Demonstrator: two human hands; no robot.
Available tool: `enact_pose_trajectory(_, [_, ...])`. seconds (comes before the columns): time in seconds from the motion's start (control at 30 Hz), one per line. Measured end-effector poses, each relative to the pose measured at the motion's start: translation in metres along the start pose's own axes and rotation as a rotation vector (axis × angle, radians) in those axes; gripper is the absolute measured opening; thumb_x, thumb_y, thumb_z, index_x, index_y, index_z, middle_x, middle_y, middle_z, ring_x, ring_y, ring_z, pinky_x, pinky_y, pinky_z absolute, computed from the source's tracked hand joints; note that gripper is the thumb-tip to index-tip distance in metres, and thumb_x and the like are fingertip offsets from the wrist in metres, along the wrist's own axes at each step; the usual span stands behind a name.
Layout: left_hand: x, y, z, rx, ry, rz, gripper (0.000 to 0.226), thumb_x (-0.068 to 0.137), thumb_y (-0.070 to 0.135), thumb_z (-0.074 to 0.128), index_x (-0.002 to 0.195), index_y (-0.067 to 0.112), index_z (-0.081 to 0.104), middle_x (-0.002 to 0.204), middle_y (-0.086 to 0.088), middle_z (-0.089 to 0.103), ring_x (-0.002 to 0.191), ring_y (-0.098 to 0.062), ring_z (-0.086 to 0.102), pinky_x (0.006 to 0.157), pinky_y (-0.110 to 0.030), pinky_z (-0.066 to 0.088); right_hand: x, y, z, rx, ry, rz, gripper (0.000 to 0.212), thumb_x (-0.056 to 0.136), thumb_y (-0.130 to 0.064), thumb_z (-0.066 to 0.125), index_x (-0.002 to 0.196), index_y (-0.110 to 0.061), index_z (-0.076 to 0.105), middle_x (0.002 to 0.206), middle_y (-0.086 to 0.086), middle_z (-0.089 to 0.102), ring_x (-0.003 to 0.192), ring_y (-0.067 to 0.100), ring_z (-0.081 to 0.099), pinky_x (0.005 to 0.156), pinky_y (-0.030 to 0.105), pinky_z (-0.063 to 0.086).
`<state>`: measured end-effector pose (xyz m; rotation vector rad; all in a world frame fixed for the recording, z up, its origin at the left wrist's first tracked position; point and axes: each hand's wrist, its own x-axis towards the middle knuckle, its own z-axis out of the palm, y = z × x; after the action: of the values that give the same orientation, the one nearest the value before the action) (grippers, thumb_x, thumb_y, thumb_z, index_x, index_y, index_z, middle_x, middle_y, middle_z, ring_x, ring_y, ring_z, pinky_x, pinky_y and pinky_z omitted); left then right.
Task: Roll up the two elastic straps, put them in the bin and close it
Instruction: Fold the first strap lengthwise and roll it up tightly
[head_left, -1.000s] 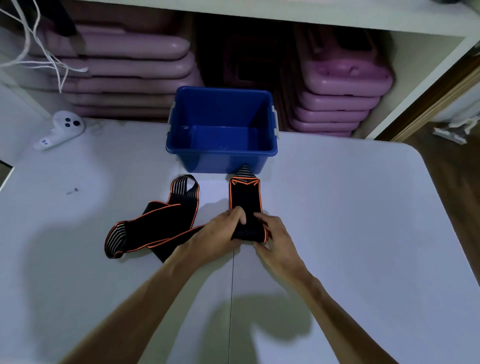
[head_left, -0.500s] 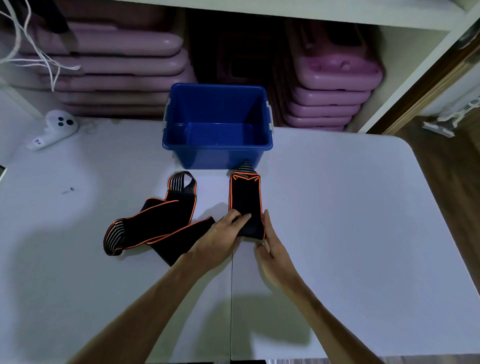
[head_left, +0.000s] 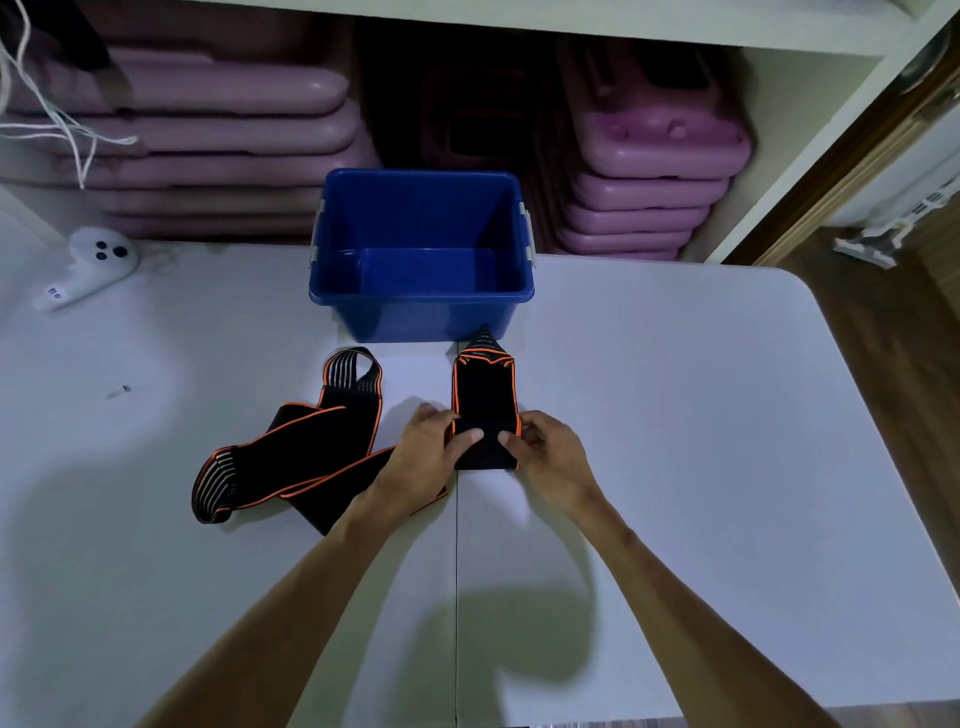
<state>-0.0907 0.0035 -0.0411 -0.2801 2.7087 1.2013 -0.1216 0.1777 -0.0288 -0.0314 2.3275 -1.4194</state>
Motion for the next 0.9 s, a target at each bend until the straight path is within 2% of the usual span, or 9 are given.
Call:
enact_pose_trajectory(0.13, [0.003, 0.003, -0.001, -0.041, 0.112, 0.022, 0.034, 0.086, 0.031, 0.067, 0.109, 0.012, 0.05, 0.089, -0.008, 0.061, 0.082, -0.027, 0.06, 0.073, -0.037, 0.049, 0.008, -0.001, 0.001, 0.026, 0.024, -0.033, 0.026, 0.091, -0.015, 0.064, 0.111, -0.029, 0.053, 0.074, 0.024, 0.064, 0.065, 0.029, 0.062, 0.06, 0.027, 0.053])
enact_pose_trajectory(0.3, [-0.001, 0.005, -0.006, 0.022, 0.125, 0.26, 0.017, 0.088, 0.026, 0.065, 0.094, 0.013, 0.058, 0.094, -0.002, 0.051, 0.075, -0.016, 0.053, 0.072, -0.031, 0.046, 0.006, 0.011, 0.005, -0.006, 0.049, -0.144, 0.023, 0.094, -0.015, 0.059, 0.105, -0.035, 0.062, 0.074, 0.024, 0.057, 0.06, 0.027, 0.049, 0.059, 0.033, 0.048])
enact_pose_trajectory(0.4, [-0.007, 0.0, -0.012, 0.059, -0.021, 0.336, 0.028, 0.087, 0.035, 0.066, 0.106, 0.015, 0.059, 0.11, 0.002, 0.055, 0.094, -0.01, 0.053, 0.084, -0.024, 0.043, 0.003, 0.016, 0.0, -0.011, 0.047, -0.173, 0.024, 0.094, -0.014, 0.06, 0.106, -0.034, 0.065, 0.074, 0.02, 0.056, 0.061, 0.014, 0.046, 0.06, 0.029, 0.046])
enact_pose_trajectory(0.5, [-0.013, -0.005, -0.014, 0.186, -0.118, 0.35, 0.047, 0.08, 0.031, 0.072, 0.121, 0.019, 0.051, 0.133, 0.002, 0.049, 0.12, -0.015, 0.051, 0.098, -0.026, 0.042, 0.001, 0.017, -0.007, 0.032, 0.005, -0.165, 0.024, 0.095, -0.012, 0.06, 0.106, -0.032, 0.066, 0.079, 0.022, 0.058, 0.067, 0.017, 0.051, 0.063, 0.034, 0.052])
enact_pose_trajectory(0.6, [-0.014, -0.004, -0.013, 0.318, -0.07, 0.352, 0.051, 0.079, 0.032, 0.072, 0.123, 0.02, 0.05, 0.136, 0.002, 0.051, 0.121, -0.019, 0.051, 0.094, -0.036, 0.047, 0.005, 0.016, -0.007, 0.025, 0.019, -0.153, 0.022, 0.095, -0.012, 0.061, 0.109, -0.027, 0.067, 0.082, 0.013, 0.062, 0.066, 0.006, 0.054, 0.059, 0.014, 0.047])
enact_pose_trajectory(0.67, [-0.012, -0.002, -0.014, 0.41, -0.051, 0.357, 0.051, 0.078, 0.037, 0.07, 0.123, 0.022, 0.049, 0.135, 0.004, 0.053, 0.121, -0.018, 0.05, 0.091, -0.037, 0.048, 0.004, 0.013, -0.007, -0.005, 0.005, -0.12, 0.025, 0.091, -0.017, 0.067, 0.115, -0.025, 0.067, 0.097, 0.004, 0.064, 0.073, 0.004, 0.059, 0.064, 0.006, 0.045])
enact_pose_trajectory(0.77, [-0.006, 0.002, -0.016, 0.504, -0.017, 0.401, 0.042, 0.084, 0.042, 0.058, 0.119, 0.021, 0.051, 0.128, 0.003, 0.057, 0.117, -0.02, 0.051, 0.085, -0.038, 0.051, 0.006, 0.023, -0.015, -0.22, -0.098, -0.201, 0.058, 0.076, -0.034, 0.08, 0.129, -0.028, 0.058, 0.124, -0.009, 0.046, 0.103, 0.001, 0.054, 0.088, 0.011, 0.042])
enact_pose_trajectory(0.83, [-0.003, 0.006, -0.017, 0.523, -0.034, 0.411, 0.04, 0.088, 0.04, 0.047, 0.122, 0.02, 0.052, 0.129, 0.003, 0.054, 0.12, -0.019, 0.047, 0.088, -0.038, 0.051, 0.013, 0.03, -0.023, -0.44, -0.149, -0.327, 0.066, 0.077, -0.045, 0.075, 0.136, -0.026, 0.053, 0.135, -0.009, 0.038, 0.117, 0.007, 0.043, 0.1, 0.016, 0.033])
enact_pose_trajectory(0.9, [0.001, 0.009, -0.021, 0.494, -0.082, 0.384, 0.039, 0.092, 0.037, 0.048, 0.127, 0.02, 0.05, 0.13, 0.003, 0.047, 0.122, -0.017, 0.041, 0.094, -0.037, 0.047, 0.019, 0.025, -0.03, -0.503, -0.175, -0.382, 0.057, 0.084, -0.05, 0.063, 0.134, -0.023, 0.055, 0.129, -0.007, 0.048, 0.114, 0.012, 0.045, 0.099, 0.02, 0.034])
